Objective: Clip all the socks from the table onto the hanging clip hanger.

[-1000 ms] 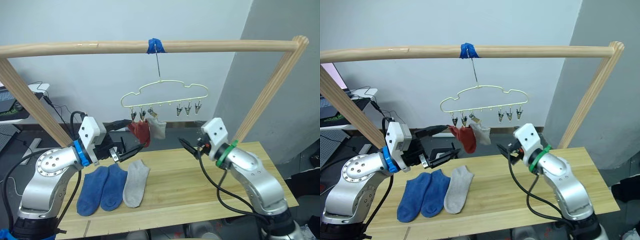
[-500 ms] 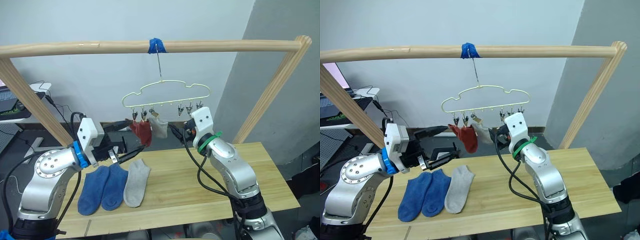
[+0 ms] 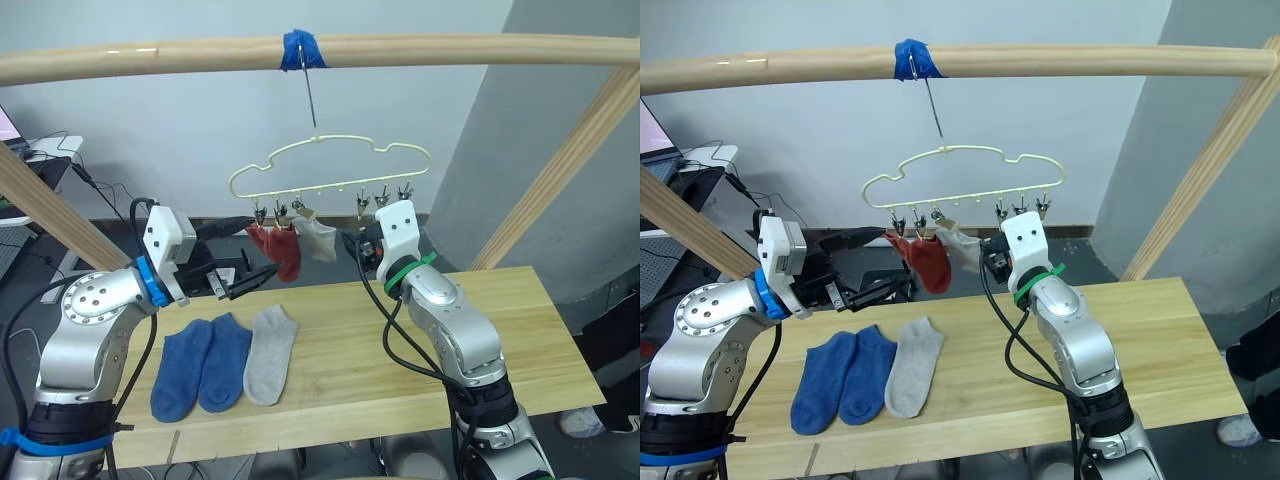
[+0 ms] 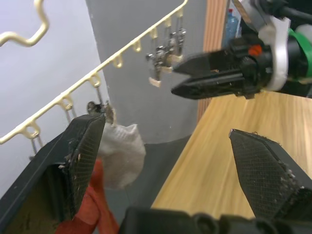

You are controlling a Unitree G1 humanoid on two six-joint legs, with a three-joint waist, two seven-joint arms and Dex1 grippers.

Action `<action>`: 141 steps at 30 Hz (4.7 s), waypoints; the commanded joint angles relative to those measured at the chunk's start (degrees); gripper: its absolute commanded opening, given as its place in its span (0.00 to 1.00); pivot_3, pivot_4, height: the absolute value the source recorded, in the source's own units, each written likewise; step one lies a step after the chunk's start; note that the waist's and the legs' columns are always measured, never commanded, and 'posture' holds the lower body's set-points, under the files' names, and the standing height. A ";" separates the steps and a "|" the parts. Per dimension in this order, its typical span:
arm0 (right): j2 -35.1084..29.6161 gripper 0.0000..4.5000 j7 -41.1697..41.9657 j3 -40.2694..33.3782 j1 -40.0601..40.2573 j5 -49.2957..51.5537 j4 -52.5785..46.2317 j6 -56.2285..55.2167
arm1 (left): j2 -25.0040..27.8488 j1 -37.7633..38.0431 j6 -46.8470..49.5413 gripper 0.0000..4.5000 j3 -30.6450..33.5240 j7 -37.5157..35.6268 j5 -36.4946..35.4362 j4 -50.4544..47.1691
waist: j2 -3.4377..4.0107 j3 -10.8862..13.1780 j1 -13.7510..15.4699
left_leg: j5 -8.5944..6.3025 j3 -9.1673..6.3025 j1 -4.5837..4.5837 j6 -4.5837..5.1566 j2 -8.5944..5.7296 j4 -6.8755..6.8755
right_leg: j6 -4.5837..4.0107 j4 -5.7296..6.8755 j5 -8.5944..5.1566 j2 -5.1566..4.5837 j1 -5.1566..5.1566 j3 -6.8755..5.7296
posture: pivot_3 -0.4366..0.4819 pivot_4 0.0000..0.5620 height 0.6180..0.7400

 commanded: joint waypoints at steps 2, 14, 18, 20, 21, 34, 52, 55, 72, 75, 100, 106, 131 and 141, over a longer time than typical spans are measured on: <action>1.78 0.63 -2.11 -0.33 -2.08 -0.86 -0.83 -0.08 | 0.15 -1.66 -0.32 1.00 -0.25 -0.72 -0.28 -0.32 | 0.02 0.55 -0.01 | 0.00 -0.05 -0.31 0.00 0.00 -0.02 | 0.00 0.01 0.00 -0.03 -0.32 0.02 | 0.28 0.47 1.00; 1.07 0.63 -1.77 0.44 -6.08 -2.08 -2.60 0.51 | -1.13 -1.63 -0.45 1.00 -1.24 0.02 -0.02 -1.79 | -0.05 2.83 0.02 | 0.00 -0.21 -0.96 -0.01 -0.02 0.01 | -0.02 0.05 0.02 -0.12 -0.96 -0.06 | 0.27 0.51 1.00; 0.87 0.63 -1.36 1.42 -6.30 -2.66 -3.75 0.39 | -1.51 -1.56 -0.72 1.00 -1.55 0.14 0.20 -1.90 | -0.05 2.94 0.02 | 0.00 -0.19 -0.97 -0.01 -0.03 0.00 | -0.02 0.04 0.02 -0.12 -0.97 -0.05 | 0.27 0.51 1.00; 1.03 0.63 -1.88 1.49 -6.05 -2.96 -4.20 0.50 | -1.74 -1.62 -1.01 1.00 -1.79 0.19 0.45 -1.82 | -0.05 2.95 0.00 | 0.01 -0.20 -0.97 -0.01 -0.02 0.00 | -0.02 0.04 0.02 -0.12 -0.97 -0.05 | 0.27 0.51 1.00; 1.13 0.63 -2.11 1.39 -5.90 -2.99 -4.31 0.54 | -1.86 -1.68 -1.16 1.00 -1.95 0.24 0.63 -1.74 | -0.05 2.95 0.01 | 0.01 -0.20 -0.97 -0.01 -0.02 0.00 | -0.02 0.04 0.02 -0.12 -0.97 -0.06 | 0.26 0.50 1.00; 1.33 0.63 -3.68 1.19 -2.28 -3.00 -8.24 9.18 | -2.56 -1.77 -1.33 1.00 -3.01 0.44 1.52 -1.67 | -0.06 2.95 -0.08 | 0.01 -0.19 -0.99 -0.02 -0.03 -0.02 | -0.02 0.02 0.01 -0.13 -1.00 -0.05 | 0.25 0.50 1.00; -1.06 0.35 -1.70 0.93 -1.13 -1.61 -11.85 10.90 | -1.57 -1.87 0.82 1.00 -2.75 -3.08 -1.78 -2.65 | -0.10 3.36 -0.84 | 0.00 -0.17 -1.02 -0.03 -0.02 -0.08 | 0.01 -0.05 0.00 -0.13 -1.02 -0.04 | 0.24 0.51 1.00; -0.25 0.35 -2.05 0.42 -2.84 -1.71 -11.35 9.88 | -1.62 -2.35 0.86 1.00 -2.94 -3.13 -1.76 -2.56 | -0.11 3.44 -0.99 | 0.00 -0.17 -1.02 -0.03 -0.02 -0.08 | 0.01 -0.05 0.00 -0.13 -1.02 -0.04 | 0.24 0.51 1.00; 0.21 0.35 -1.05 -1.58 -10.95 -1.41 -7.75 8.34 | -1.86 -3.32 0.90 1.00 -3.71 -3.23 -1.37 -2.21 | -0.10 3.53 -1.11 | 0.00 -0.17 -1.07 -0.04 -0.02 -0.11 | 0.01 -0.07 0.00 -0.14 -1.08 -0.04 | 0.24 0.49 1.00; 0.66 0.35 -1.14 -1.56 -11.43 -1.50 -7.26 8.06 | -1.85 -3.42 0.94 1.00 -3.81 -3.25 -1.36 -2.20 | -0.10 3.53 -1.10 | 0.00 -0.16 -1.07 -0.04 -0.02 -0.11 | 0.01 -0.08 0.00 -0.15 -1.09 -0.03 | 0.24 0.49 1.00; 5.39 0.35 -2.88 -2.87 -11.94 -1.21 -3.03 4.71 | -2.69 -3.80 0.43 1.00 -4.80 -2.72 -0.40 -1.93 | -0.11 3.53 -1.13 | 0.00 -0.16 -1.09 -0.04 -0.02 -0.12 | 0.01 -0.08 0.00 -0.17 -1.11 -0.02 | 0.24 0.48 1.00; 6.01 0.35 -3.14 -3.13 -11.76 -0.94 -2.97 4.55 | -2.75 -3.48 0.39 1.00 -4.82 -2.58 -0.28 -2.02 | -0.11 3.53 -1.13 | 0.00 -0.17 -1.09 -0.04 -0.02 -0.12 | 0.01 -0.08 0.00 -0.17 -1.11 -0.03 | 0.24 0.48 1.00; 6.44 0.00 -3.35 -3.95 -11.50 -0.33 -3.22 4.14 | -4.14 5.69 8.77 1.00 -4.86 6.84 -0.66 -11.17 | -0.10 3.53 -1.25 | -0.01 -0.09 -1.09 -0.05 0.38 -0.14 | 0.01 -0.09 0.00 -0.16 -1.13 0.00 | 0.24 0.48 1.00; 5.76 0.00 -3.02 -3.75 -11.71 0.30 -3.15 4.59 | -16.89 19.52 15.34 1.00 -7.93 32.28 10.62 -10.84 | -0.11 3.55 -0.99 | -0.04 -0.15 -1.09 -0.10 0.52 -0.15 | -0.02 -0.08 0.01 -0.13 -1.16 -0.04 | 0.24 0.49 1.00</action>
